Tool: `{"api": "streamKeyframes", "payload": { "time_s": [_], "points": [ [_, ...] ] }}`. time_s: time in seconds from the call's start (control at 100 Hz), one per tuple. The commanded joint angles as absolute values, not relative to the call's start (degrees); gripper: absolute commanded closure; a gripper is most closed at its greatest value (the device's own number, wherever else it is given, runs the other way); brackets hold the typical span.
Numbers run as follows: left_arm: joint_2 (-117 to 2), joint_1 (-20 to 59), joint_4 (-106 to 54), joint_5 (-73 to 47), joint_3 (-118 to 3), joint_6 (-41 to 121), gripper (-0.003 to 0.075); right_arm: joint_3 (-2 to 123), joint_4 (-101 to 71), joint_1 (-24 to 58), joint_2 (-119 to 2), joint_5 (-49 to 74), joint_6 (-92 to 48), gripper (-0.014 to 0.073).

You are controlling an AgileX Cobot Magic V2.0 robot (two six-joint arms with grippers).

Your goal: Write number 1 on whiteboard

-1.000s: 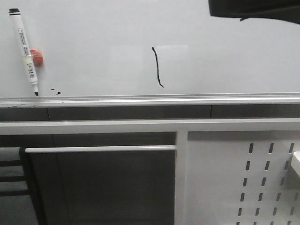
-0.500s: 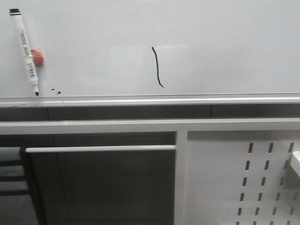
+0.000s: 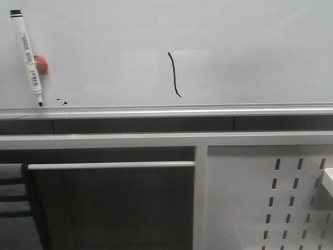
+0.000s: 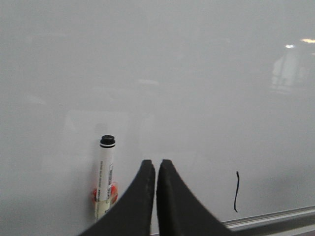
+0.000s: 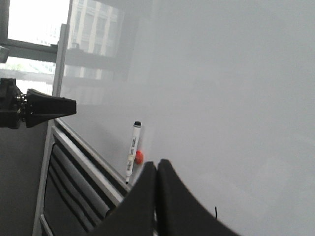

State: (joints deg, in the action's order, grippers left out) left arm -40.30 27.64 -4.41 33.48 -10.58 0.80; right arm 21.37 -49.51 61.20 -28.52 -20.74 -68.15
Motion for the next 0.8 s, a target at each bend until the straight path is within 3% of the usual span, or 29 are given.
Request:
{"api": "streamKeyframes", "payload": {
  "time_s": [0.0, 0.31, 0.79],
  "points": [
    [-37.75, 27.95, -3.42, 29.14, -15.42, 0.89, 0.0742, 22.81, -48.12, 60.99, -26.05, -22.06, -71.57, 0.0643],
    [-25.16, 27.95, -3.32, 10.1, -19.03, 2.48, 0.0742, 22.81, -51.9, 60.99, -19.36, -20.28, -78.13, 0.0643],
    [-4.59, 27.95, -1.28, -12.32, -19.03, 2.56, 0.0742, 20.68, -57.36, 60.99, -18.81, -15.63, -80.95, 0.0642]
  ]
}}
